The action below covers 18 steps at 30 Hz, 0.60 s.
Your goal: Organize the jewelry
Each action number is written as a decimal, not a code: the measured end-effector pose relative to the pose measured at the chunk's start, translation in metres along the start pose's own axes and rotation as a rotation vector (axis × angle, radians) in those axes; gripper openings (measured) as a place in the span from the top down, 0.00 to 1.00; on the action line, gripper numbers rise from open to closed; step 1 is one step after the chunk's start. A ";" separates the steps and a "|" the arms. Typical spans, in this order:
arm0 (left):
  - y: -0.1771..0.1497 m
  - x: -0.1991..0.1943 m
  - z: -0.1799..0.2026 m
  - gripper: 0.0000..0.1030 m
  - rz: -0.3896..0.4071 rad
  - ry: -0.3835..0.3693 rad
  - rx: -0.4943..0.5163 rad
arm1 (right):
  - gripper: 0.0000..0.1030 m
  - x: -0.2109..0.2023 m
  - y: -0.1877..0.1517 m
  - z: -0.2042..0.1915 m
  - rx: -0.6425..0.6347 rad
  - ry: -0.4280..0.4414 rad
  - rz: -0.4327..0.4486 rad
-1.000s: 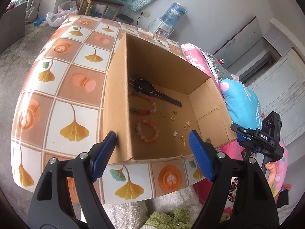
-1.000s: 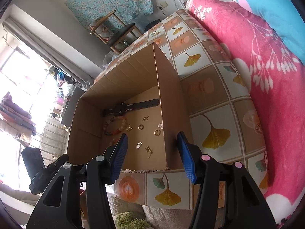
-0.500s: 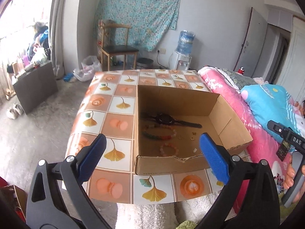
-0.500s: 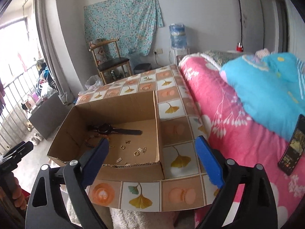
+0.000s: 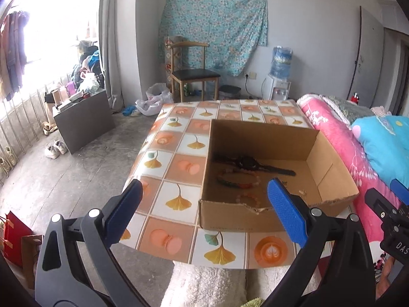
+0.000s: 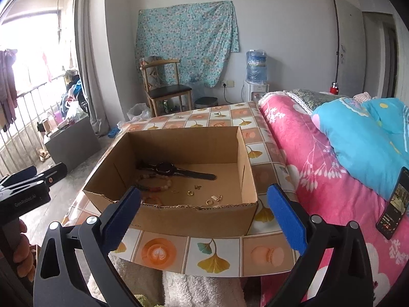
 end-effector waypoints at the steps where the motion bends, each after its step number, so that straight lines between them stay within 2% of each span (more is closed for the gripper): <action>1: -0.003 0.002 0.002 0.08 -0.017 0.003 0.010 | 0.06 0.003 0.000 0.000 0.006 0.013 -0.030; 4: -0.014 0.013 0.009 0.08 -0.112 -0.001 0.040 | 0.06 0.011 -0.003 -0.002 0.023 0.018 -0.095; 7: -0.027 0.022 0.010 0.08 -0.194 -0.025 0.018 | 0.06 0.017 -0.008 -0.004 0.012 0.017 -0.146; 10: -0.035 0.026 0.011 0.08 -0.238 -0.033 -0.008 | 0.06 0.026 -0.019 -0.005 -0.004 -0.005 -0.215; 18: -0.048 0.035 0.017 0.08 -0.316 -0.027 -0.001 | 0.06 0.042 -0.034 -0.002 0.017 -0.014 -0.313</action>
Point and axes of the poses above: each gripper's, at about its wrist camera, not at the fingertips, and x roughly the way its jaws point, z to its right, y to its top, the point moved 4 cm from there along x, roughly the way its jaws point, and after that the axes turned 10 degrees about z, right-handed, at the moved point
